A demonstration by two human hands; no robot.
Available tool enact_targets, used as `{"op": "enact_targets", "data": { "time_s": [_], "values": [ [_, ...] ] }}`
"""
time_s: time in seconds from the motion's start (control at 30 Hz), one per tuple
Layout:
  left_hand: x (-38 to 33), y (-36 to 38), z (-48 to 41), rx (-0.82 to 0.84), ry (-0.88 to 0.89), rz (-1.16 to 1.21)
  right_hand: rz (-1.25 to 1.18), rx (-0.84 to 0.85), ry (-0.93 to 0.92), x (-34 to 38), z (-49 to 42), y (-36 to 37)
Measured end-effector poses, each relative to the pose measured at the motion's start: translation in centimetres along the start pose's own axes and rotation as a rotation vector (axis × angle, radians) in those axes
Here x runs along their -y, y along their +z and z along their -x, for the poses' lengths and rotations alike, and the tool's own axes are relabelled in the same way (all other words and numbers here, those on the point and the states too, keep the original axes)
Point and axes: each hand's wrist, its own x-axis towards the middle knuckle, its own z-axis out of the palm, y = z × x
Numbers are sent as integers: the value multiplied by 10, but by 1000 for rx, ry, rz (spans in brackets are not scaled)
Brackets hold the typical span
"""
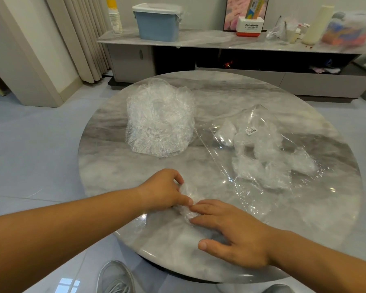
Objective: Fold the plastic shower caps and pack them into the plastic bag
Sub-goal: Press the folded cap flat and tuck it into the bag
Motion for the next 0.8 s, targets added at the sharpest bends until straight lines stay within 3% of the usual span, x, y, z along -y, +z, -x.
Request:
{"op": "enact_targets", "data": {
  "time_s": [0.1,0.3,0.4,0.47,0.53,0.67,0.8],
  "values": [
    [-2,3,0,47,-52,84,-237,-49,89,-1,5,-1],
    [-7,2,5,137,-67,379,-479,-497,335,2,-1,-8],
    [-17,3,8,142,-43,549,-833,-514,588,1,-5,-20],
    [-26,7,10,147,-18,627,-1073,-477,658,0,-3,-27],
    [-34,13,12,163,17,661,-1148,-498,644,1,2,-33],
    [-54,26,17,183,54,702,-925,-586,563,1,18,-41],
    [-74,36,13,162,72,767,-946,-632,431,-3,36,-51]
  ]
}}
